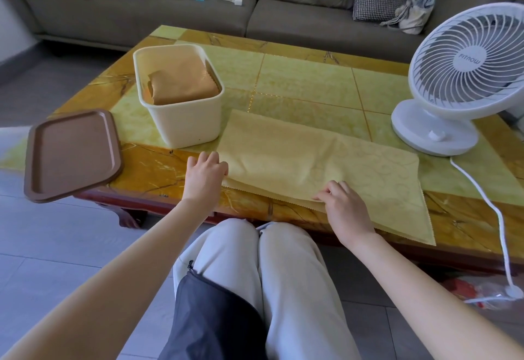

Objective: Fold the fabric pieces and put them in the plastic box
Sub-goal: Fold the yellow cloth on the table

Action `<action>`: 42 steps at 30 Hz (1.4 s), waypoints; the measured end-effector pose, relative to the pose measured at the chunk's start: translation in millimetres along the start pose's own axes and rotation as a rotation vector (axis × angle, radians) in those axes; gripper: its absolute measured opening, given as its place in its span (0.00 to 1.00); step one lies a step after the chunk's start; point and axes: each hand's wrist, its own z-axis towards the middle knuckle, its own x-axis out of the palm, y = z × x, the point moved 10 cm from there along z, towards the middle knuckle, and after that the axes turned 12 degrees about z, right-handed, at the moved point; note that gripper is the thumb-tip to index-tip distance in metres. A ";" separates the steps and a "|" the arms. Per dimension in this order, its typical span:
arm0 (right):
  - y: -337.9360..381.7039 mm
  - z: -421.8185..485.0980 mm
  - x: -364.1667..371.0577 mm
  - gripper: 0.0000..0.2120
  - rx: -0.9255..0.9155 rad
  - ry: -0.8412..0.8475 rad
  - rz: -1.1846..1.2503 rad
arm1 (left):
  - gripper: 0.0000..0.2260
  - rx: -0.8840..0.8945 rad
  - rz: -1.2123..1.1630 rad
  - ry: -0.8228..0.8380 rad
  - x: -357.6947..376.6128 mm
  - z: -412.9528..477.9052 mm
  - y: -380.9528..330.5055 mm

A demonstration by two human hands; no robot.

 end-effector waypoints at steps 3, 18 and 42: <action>-1.7 -1.0 11.8 0.18 0.012 0.036 0.001 | 0.13 0.006 0.051 0.057 3.6 -1.2 -1.5; -64.2 -35.8 -10.8 0.11 0.193 0.049 -0.072 | 0.12 0.445 -0.206 0.299 -0.8 -13.0 -169.0; -91.6 -79.1 -19.3 0.13 0.275 0.125 -0.135 | 0.15 0.538 -0.182 0.260 -5.0 -32.8 -155.0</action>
